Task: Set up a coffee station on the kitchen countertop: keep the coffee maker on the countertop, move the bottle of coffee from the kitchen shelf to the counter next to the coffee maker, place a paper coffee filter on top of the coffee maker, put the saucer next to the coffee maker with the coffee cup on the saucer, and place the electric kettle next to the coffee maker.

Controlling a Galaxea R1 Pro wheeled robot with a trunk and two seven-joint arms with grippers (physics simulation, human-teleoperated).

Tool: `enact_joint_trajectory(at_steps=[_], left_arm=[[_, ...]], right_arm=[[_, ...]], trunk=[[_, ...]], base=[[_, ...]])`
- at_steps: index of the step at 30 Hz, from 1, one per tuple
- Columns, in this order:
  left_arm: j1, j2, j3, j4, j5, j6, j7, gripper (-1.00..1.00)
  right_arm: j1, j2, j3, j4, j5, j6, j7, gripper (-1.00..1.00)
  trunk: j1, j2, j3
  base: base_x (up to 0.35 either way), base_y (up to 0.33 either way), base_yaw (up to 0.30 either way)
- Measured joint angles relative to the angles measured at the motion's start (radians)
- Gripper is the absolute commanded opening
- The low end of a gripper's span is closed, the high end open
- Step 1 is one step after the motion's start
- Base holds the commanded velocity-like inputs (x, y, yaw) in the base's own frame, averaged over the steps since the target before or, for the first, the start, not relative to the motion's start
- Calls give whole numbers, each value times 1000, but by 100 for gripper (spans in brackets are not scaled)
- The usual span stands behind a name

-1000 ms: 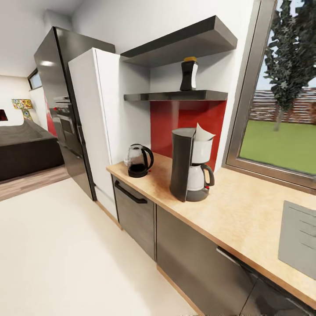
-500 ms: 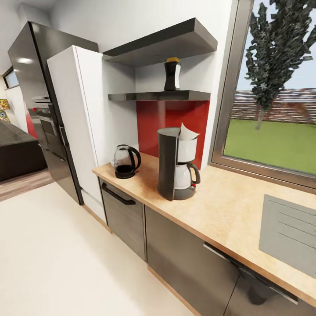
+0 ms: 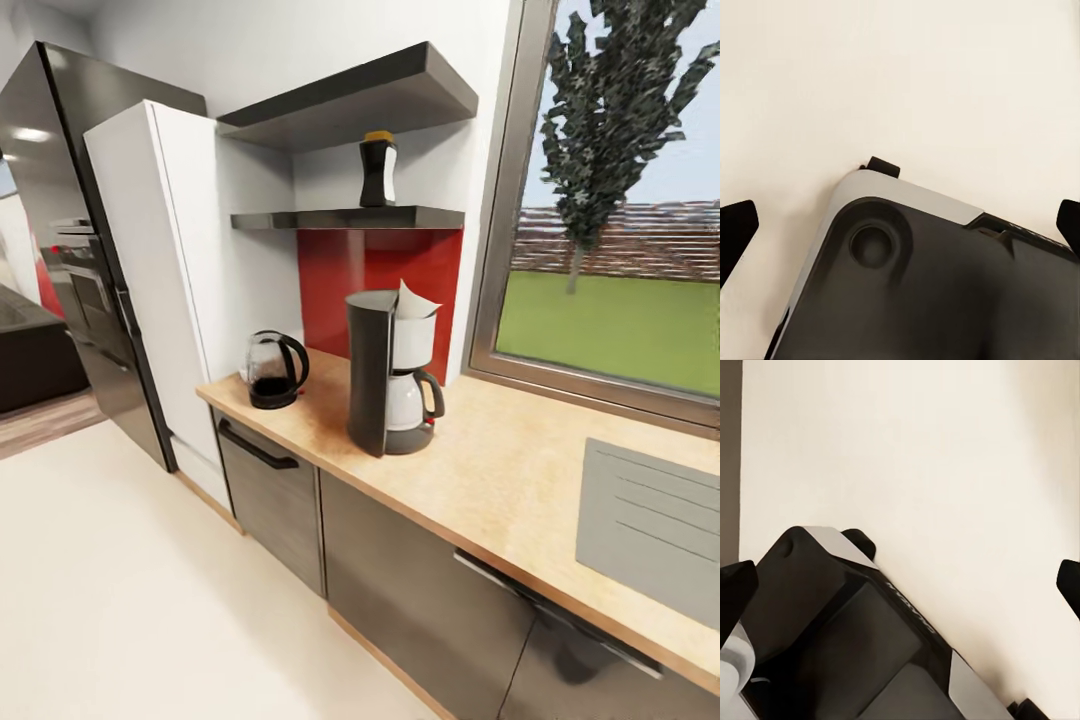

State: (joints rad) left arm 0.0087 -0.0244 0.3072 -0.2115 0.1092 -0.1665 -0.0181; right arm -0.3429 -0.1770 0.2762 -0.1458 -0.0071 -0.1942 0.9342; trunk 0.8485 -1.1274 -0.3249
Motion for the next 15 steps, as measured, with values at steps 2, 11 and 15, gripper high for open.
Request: enact_joint_trajectory(at_steps=[2,11,15], left_arm=[[0,0,0,0,0,0,0,100],[0,0,0,0,0,1,0,100],[0,0,0,1,0,2,0,100]], right_arm=[[0,0,0,0,0,0,0,100],[0,-1,-1,0,-1,-2,-1,100],[0,-1,-1,0,-1,-1,-1,100]], trunk=[[0,0,0],[0,0,0],[0,0,0]], base=[[66,207,-44],[133,300,-6],[203,289,-2]])
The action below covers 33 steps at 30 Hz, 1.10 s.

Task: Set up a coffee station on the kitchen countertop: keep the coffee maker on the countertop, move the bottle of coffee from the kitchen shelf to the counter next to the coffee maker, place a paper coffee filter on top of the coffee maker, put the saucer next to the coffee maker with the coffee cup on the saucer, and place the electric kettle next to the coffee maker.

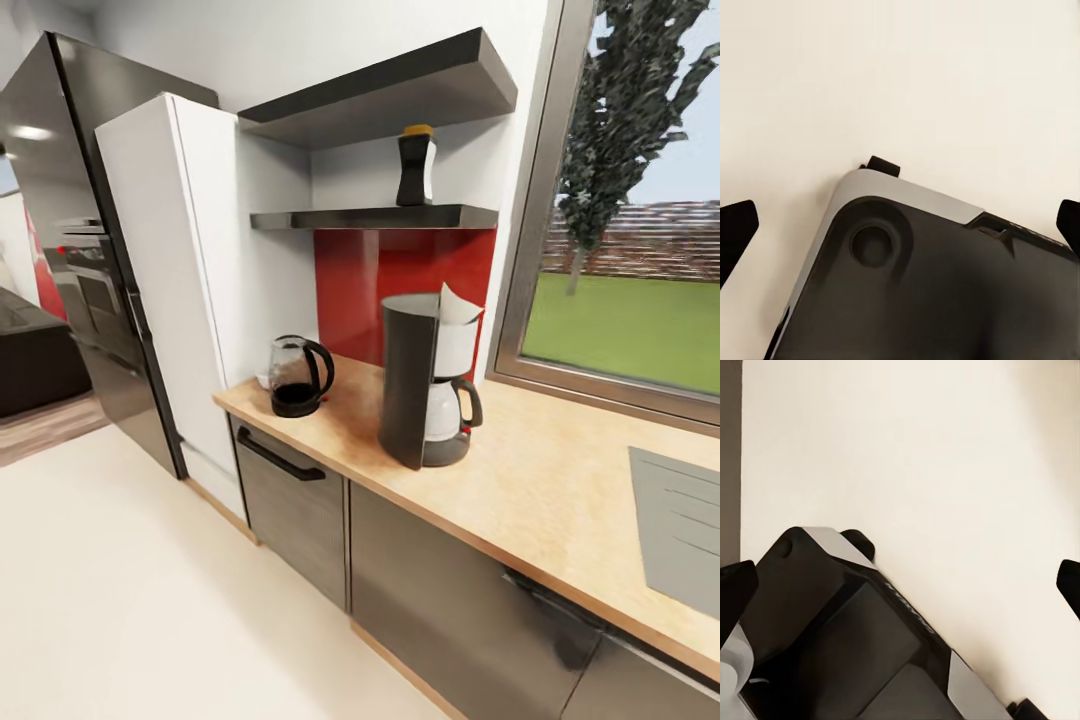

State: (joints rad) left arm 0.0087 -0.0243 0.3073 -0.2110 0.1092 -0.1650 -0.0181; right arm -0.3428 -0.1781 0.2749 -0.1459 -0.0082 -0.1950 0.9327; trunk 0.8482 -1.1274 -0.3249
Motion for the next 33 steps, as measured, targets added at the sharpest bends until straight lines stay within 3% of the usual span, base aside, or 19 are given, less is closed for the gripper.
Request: enact_joint_trajectory(at_steps=[19,33], left_arm=[[0,0,1,1,0,-2,0,100],[0,1,0,1,0,0,0,100]], right_arm=[[0,1,1,0,1,1,0,100],[0,1,1,0,1,0,0,100]], trunk=[[0,0,3],[0,0,4]], base=[[56,65,-213],[121,240,-29]])
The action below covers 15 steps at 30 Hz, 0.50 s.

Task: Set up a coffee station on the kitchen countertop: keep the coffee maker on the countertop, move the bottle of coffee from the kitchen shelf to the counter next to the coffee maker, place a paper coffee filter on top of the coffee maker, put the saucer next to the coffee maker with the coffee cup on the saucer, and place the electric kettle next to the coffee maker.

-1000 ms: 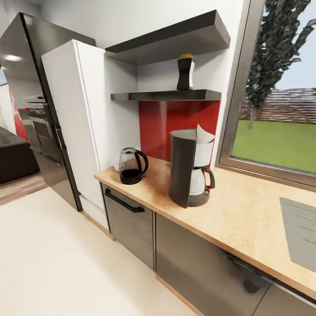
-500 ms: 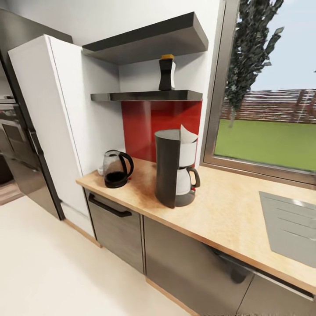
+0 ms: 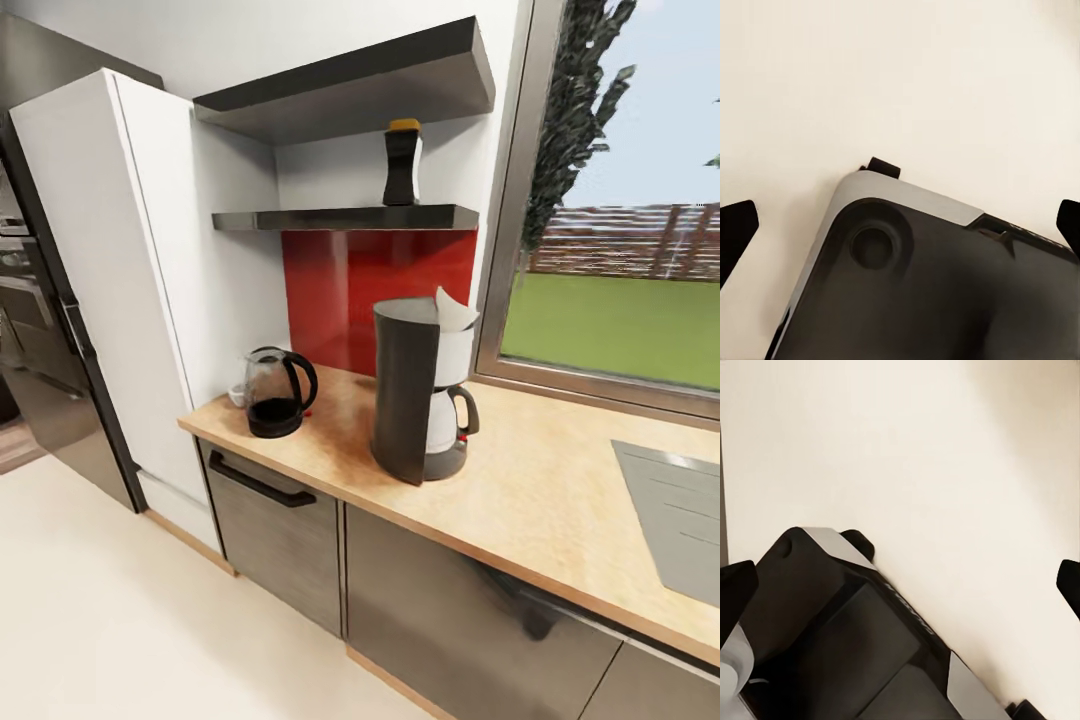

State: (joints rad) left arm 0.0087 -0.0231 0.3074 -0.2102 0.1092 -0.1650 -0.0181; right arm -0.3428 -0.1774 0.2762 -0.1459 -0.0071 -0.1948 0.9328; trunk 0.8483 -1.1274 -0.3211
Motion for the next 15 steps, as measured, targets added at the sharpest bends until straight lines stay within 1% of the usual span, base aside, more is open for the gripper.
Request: enact_joint_trajectory(at_steps=[5,8,11,15], left_arm=[[0,0,0,0,0,0,0,100],[0,0,1,0,0,0,0,100],[0,0,1,0,0,0,0,100],[0,0,1,0,0,-1,0,100]], right_arm=[[0,0,0,0,0,0,0,100],[0,0,0,0,0,0,0,100],[0,0,0,0,0,0,0,100],[0,0,0,1,0,0,0,100]], trunk=[[0,0,0],[0,0,0],[0,0,0],[0,0,0]], base=[[149,304,-21],[142,276,-135],[56,110,-220],[19,37,-240]])
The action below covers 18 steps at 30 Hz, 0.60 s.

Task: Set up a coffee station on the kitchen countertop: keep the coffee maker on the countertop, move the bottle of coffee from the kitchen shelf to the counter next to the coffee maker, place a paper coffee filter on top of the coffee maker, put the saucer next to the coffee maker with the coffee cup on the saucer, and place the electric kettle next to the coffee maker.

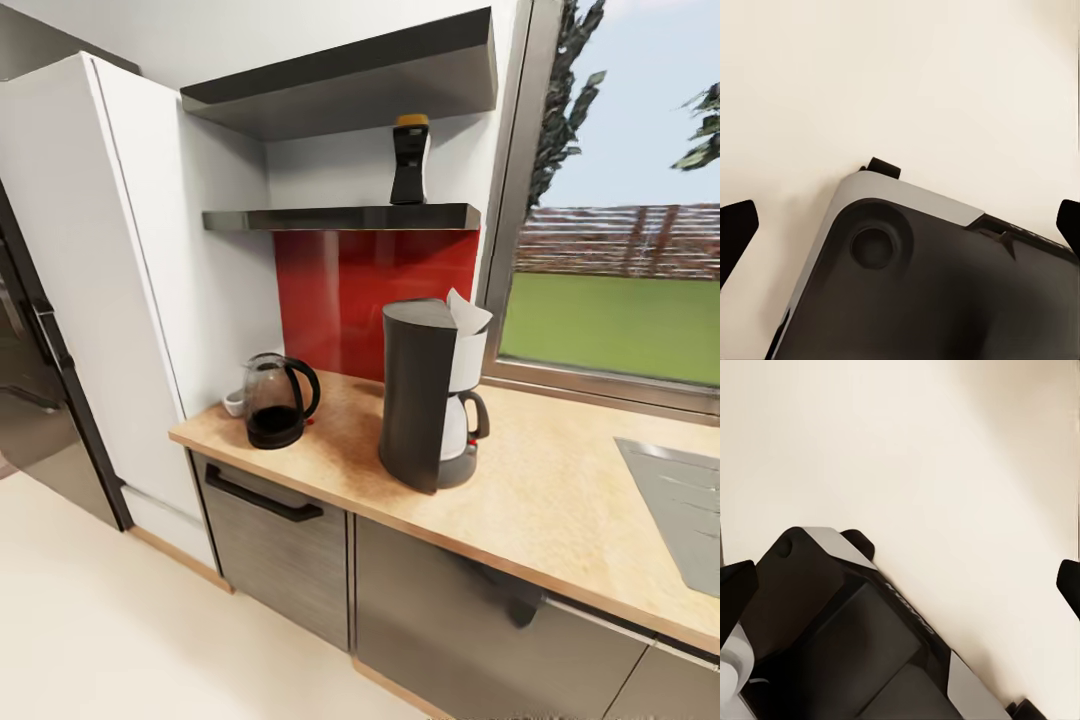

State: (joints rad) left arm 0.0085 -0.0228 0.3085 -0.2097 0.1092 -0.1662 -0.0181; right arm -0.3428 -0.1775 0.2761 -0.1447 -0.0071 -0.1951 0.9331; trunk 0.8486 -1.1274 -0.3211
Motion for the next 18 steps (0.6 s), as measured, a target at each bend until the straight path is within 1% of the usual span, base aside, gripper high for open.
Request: enact_joint_trajectory(at_steps=[10,13,18], left_arm=[[0,0,0,0,0,0,0,100],[0,0,0,0,0,1,0,100],[0,0,0,0,0,1,0,100]], right_arm=[[0,1,0,16,0,0,0,100],[0,2,0,17,-1,0,-1,100],[0,2,0,17,-1,-1,-1,100]], trunk=[[0,0,0],[0,0,0],[0,0,0]], base=[[3,11,-248],[0,184,-125],[0,272,-36]])
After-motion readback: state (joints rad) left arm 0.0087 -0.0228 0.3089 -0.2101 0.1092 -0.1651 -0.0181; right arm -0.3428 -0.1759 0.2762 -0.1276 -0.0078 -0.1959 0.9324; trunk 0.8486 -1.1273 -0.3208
